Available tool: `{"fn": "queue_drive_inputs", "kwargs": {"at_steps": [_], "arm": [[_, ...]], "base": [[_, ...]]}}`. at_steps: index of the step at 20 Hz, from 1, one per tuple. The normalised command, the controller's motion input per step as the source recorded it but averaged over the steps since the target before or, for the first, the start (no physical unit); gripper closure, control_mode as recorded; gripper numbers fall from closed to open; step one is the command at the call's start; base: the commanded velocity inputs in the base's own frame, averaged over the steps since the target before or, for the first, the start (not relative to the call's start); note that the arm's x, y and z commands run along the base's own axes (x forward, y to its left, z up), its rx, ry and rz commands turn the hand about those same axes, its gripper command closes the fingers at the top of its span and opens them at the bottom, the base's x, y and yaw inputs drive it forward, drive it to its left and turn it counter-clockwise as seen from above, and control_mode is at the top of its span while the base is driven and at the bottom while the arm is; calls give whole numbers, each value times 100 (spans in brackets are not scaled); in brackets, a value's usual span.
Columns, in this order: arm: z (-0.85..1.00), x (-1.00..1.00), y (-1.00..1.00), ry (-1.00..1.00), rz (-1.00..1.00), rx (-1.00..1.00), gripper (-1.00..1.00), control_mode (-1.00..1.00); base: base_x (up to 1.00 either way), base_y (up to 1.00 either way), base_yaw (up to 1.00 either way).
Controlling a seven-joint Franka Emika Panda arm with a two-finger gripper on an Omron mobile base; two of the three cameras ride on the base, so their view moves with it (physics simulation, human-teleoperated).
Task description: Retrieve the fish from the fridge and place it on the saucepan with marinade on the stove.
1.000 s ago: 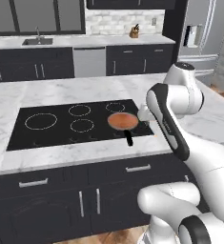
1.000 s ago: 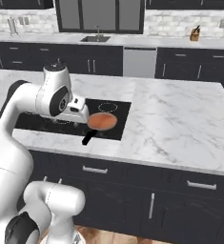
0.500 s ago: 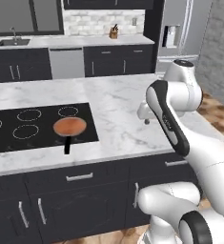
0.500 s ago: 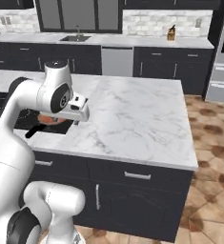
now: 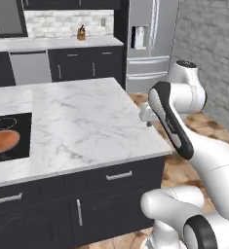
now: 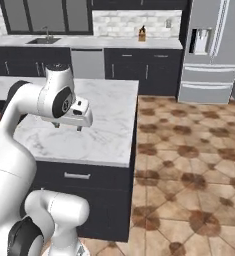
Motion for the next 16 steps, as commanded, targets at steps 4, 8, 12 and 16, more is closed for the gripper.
{"fn": "queue_drive_inputs", "kwargs": {"at_steps": [4,8,12,16], "arm": [[0,0,0,0,0,0,-100,100],[0,0,0,0,0,0,-100,100],[0,0,0,0,0,0,-100,100],[0,0,0,0,0,0,-100,100]], "base": [[0,-100,-21],[0,-100,-16],[6,-100,-12],[38,-100,-6]]}}
